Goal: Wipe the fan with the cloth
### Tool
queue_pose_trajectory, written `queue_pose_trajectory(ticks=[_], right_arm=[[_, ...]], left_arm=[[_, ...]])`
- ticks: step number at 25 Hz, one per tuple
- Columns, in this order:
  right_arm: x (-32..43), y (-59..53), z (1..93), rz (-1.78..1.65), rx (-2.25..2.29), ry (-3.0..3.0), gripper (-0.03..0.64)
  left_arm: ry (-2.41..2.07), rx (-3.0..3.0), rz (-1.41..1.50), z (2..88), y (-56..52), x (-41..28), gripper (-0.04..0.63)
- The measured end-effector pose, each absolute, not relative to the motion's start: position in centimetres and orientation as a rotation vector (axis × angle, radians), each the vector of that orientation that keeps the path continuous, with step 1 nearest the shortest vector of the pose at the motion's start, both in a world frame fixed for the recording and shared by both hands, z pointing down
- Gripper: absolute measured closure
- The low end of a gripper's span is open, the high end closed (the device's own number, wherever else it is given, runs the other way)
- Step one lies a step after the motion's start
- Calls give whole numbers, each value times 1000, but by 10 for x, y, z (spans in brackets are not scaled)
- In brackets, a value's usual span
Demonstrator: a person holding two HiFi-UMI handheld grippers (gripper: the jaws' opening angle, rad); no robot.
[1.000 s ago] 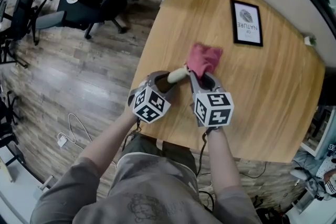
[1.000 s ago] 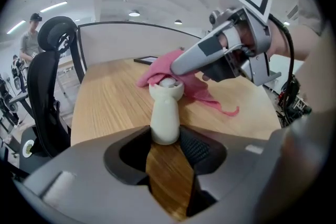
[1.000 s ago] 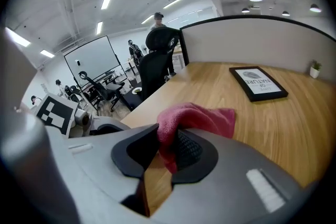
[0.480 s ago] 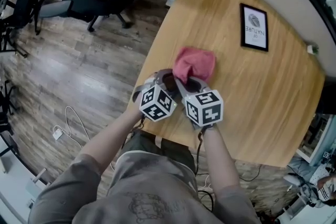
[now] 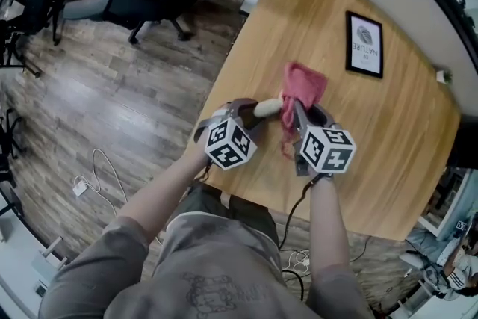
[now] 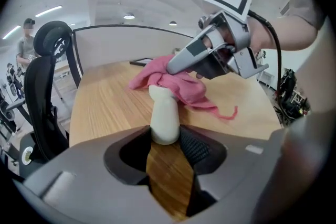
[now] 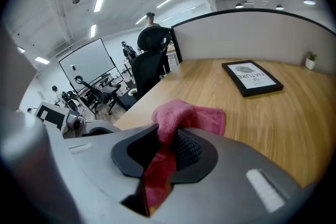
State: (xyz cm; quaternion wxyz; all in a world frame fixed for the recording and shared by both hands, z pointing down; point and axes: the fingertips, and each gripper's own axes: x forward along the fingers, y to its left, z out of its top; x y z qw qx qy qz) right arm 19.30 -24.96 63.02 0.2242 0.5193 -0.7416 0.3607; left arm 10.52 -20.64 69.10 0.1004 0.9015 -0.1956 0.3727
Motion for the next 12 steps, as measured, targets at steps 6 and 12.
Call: queue_pose_trajectory(ticks=[6, 12], right_arm=[[181, -250, 635, 947, 1499, -2014, 545], [119, -230, 642, 1025, 1258, -2127, 545]], left_arm=[[-554, 2666, 1105, 692, -207, 106, 423], [-550, 2669, 1108, 692, -206, 105, 425]])
